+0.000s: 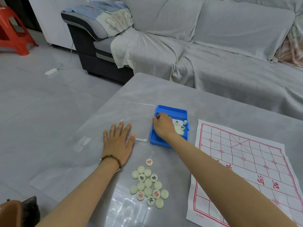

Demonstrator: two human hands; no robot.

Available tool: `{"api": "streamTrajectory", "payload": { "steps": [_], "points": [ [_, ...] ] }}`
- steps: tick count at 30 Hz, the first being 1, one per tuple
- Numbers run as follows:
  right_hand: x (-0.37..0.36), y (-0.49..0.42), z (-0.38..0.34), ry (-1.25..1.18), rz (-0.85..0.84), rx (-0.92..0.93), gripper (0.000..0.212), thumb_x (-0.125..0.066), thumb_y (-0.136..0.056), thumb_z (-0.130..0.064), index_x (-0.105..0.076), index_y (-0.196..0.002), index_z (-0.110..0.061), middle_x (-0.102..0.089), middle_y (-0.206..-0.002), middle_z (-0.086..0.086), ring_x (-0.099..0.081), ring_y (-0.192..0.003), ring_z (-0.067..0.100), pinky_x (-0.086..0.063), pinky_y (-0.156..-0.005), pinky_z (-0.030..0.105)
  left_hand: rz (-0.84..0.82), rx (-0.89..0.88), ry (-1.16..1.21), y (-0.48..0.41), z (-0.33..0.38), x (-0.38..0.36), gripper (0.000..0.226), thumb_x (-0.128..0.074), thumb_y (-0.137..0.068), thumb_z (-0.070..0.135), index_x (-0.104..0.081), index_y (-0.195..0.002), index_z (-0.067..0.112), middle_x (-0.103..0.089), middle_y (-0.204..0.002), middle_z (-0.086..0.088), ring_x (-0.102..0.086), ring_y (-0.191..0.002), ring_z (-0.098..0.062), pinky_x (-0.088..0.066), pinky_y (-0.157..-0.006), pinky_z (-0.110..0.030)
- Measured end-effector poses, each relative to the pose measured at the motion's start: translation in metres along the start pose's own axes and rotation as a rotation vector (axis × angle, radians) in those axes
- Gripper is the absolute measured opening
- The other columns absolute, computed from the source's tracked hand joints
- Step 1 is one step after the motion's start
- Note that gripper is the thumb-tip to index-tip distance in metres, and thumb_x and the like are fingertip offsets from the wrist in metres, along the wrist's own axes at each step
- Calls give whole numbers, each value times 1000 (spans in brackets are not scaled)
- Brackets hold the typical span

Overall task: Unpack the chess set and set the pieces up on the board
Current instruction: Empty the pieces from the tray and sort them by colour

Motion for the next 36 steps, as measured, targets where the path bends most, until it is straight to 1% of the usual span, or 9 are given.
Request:
{"api": "streamTrajectory", "payload": {
  "steps": [4, 12, 18, 20, 22, 25, 29, 34, 36],
  "points": [
    [0, 17, -8, 329, 94, 213, 31, -34, -100, -28, -52, -113, -5, -47, -109, 12, -48, -98, 26, -37, -71, 33, 1, -1, 3, 0, 0, 0, 54, -10, -95, 49, -10, -147, 33, -2, -157, 6, 3, -144, -17, 3, -116, -43],
    [10, 15, -2, 424, 70, 265, 55, -31, -98, -46, -41, -54, -15, -47, -57, 2, -51, -59, 19, -41, -58, 34, 13, -1, 10, 1, 1, 3, 53, -12, -96, 48, -13, -147, 33, -4, -156, 6, 2, -144, -17, 3, -116, -43],
    [46, 24, -16, 52, 217, 280, 57, -38, -99, -34, -26, -47, -15, -27, -43, -2, -25, -43, 12, -24, -50, 27, 17, -7, 13, 1, 1, 3, 53, -13, -96, 48, -14, -146, 33, -5, -156, 6, 1, -144, -17, 2, -117, -42],
    [58, 42, -26, -56, 248, 326, 56, -41, -98, -33, -25, -48, -15, -25, -43, -2, -22, -43, 11, -21, -47, 25, 14, -6, 9, 1, 0, 3, 53, -13, -96, 47, -14, -146, 33, -6, -156, 6, 1, -144, -17, 3, -116, -43],
    [51, 73, -28, -108, 157, 358, 54, -43, -97, -34, -28, -49, -14, -28, -45, 0, -24, -45, 12, -24, -49, 27, 13, -3, 11, 2, 0, 2, 52, -13, -96, 47, -14, -146, 33, -6, -156, 6, 1, -144, -17, 3, -116, -43],
    [13, 123, -5, 139, -17, 423, 48, -42, -96, -40, -39, -54, -16, -36, -51, -5, -33, -49, 11, -29, -50, 28, 10, 0, 17, 1, 0, 2, 52, -15, -96, 47, -16, -146, 32, -6, -156, 6, 1, -144, -18, 3, -116, -43],
    [-5, 149, 10, 309, 80, 616, 39, -41, -92, -41, -41, -58, -23, -41, -56, -7, -41, -48, 11, -25, -43, 22, 13, -4, 23, 2, 1, 3, 52, -16, -97, 47, -17, -146, 32, -7, -156, 5, 0, -144, -19, 3, -116, -43],
    [2, 145, 12, 42, -63, 562, 26, -43, -94, -39, -58, -87, -19, -53, -86, -8, -48, -78, 7, -41, -71, 24, 11, -3, 17, 2, 1, 3, 52, -17, -97, 46, -17, -147, 31, -7, -156, 4, 0, -144, -19, 3, -116, -43],
    [18, 149, 17, -146, -144, 468, 26, -37, -98, -39, -58, -107, -25, -56, -107, -15, -51, -101, 0, -41, -87, 16, 13, -6, 9, 1, 0, 3, 52, -17, -97, 47, -17, -146, 31, -8, -156, 4, -1, -144, -20, 2, -116, -44]
  ]
}}
Point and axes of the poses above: each hand's wrist, its own y-axis away from the middle knuckle, its own x-axis out of the back of the hand, z = x × y, the point moved 7 cm from there along -y, towards the middle knuckle
